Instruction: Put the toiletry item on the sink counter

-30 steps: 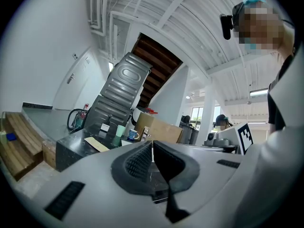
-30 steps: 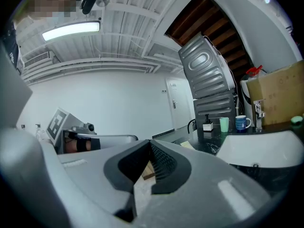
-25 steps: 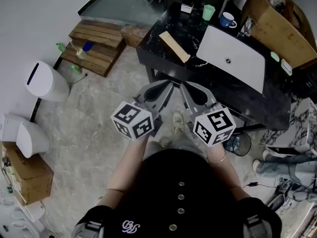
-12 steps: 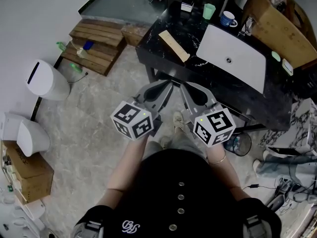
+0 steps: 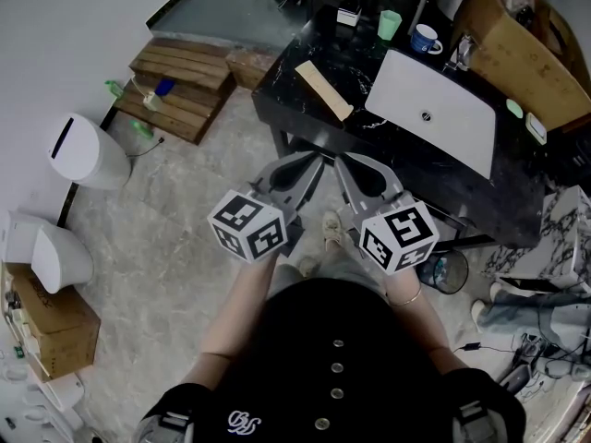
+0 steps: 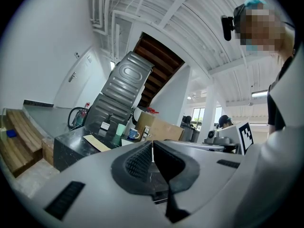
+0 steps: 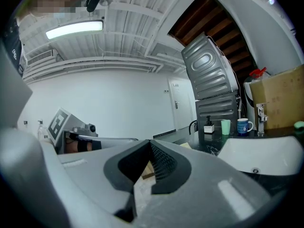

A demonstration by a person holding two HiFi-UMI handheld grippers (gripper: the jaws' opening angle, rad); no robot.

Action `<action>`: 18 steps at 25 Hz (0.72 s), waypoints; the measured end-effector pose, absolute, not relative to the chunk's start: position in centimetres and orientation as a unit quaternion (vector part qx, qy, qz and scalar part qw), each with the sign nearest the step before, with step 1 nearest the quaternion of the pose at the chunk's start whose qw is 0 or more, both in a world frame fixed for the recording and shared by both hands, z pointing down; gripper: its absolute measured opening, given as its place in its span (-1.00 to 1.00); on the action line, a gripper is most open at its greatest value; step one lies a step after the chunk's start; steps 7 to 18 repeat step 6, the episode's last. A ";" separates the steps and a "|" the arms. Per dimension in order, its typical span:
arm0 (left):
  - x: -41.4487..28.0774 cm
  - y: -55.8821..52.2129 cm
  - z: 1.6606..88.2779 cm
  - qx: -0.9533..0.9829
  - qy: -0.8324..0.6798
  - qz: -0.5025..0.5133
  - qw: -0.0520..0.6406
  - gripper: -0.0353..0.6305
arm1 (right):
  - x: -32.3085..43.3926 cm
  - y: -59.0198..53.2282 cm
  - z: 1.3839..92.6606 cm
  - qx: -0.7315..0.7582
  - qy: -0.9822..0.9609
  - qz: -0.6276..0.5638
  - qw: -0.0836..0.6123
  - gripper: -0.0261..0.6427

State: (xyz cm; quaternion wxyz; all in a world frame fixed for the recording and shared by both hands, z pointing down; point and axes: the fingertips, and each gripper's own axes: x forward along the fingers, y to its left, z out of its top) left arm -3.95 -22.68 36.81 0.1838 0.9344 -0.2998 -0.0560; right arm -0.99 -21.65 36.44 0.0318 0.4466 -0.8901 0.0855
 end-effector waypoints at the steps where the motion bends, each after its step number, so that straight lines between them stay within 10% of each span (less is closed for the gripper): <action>1: -3.9 -22.7 36.8 0.934 -0.300 -0.057 0.184 -0.85 | -1.0 -21.7 36.4 0.447 -0.890 0.086 0.032 -0.91; 18: -3.6 -22.8 36.8 0.935 -0.298 -0.059 0.186 -0.85 | -0.7 -21.9 36.5 0.447 -0.889 0.085 0.036 -0.91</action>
